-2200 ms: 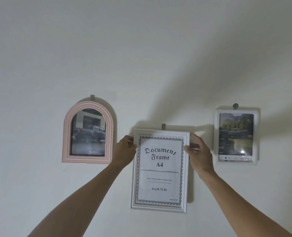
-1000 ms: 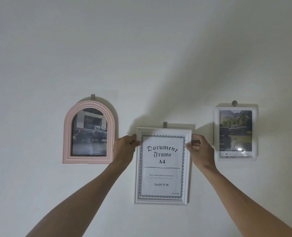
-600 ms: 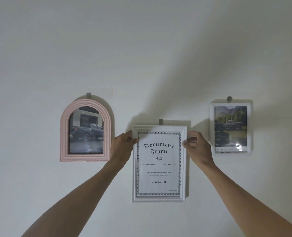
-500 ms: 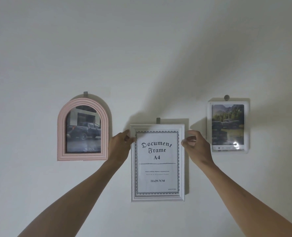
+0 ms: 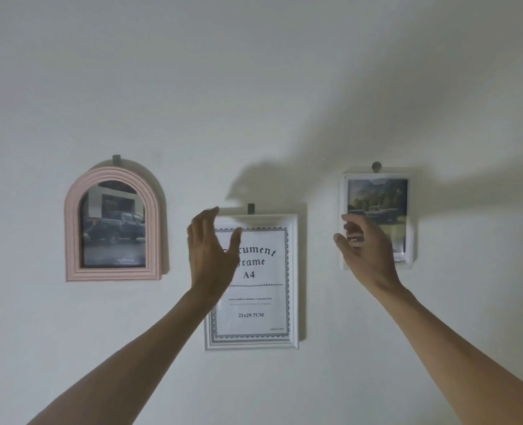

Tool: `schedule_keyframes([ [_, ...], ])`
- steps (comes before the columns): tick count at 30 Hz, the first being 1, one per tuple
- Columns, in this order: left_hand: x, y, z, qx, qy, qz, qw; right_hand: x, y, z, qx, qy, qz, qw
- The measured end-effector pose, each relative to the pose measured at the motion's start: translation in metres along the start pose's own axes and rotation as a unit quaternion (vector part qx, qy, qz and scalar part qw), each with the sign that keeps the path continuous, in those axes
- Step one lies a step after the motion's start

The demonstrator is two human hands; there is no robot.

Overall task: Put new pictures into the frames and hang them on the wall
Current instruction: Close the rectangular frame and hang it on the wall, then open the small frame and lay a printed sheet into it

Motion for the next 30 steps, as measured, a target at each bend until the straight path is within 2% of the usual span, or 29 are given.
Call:
schedule_keyframes([
  [3,-0.026,0.0,0.048,-0.034,0.039,-0.024,0.998,0.034,-0.016,0.002,0.045,0.078,0.052,0.995],
  [7,-0.075,-0.003,0.091,-0.031,0.069,-0.078,0.994,0.078,-0.041,0.024,0.005,0.112,0.096,0.989],
  [10,-0.119,-0.003,0.115,0.026,0.085,-0.131,0.987,0.106,-0.06,0.058,-0.092,0.096,0.072,0.988],
  [14,-0.167,0.005,0.128,0.129,0.102,-0.204,0.965,0.119,-0.07,0.096,-0.162,0.075,-0.002,0.984],
  [16,-0.181,0.01,0.129,0.173,0.113,-0.206,0.957,0.118,-0.069,0.108,-0.18,0.04,-0.036,0.982],
  [20,-0.196,0.012,0.134,0.223,0.119,-0.186,0.949,0.113,-0.071,0.114,-0.16,0.013,-0.058,0.985],
  [30,-0.19,0.009,0.14,0.247,0.152,-0.162,0.943,0.12,-0.074,0.107,-0.129,-0.012,-0.049,0.99],
])
Point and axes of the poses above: each hand's wrist, its own y-axis away from the middle knuckle, its own x-axis out of the back of the hand, z = x × y, the point moved 5 cm from there along -y, towards the middle knuckle, and after that the axes turned 7 degrees about -x, right-handed, at the moved point
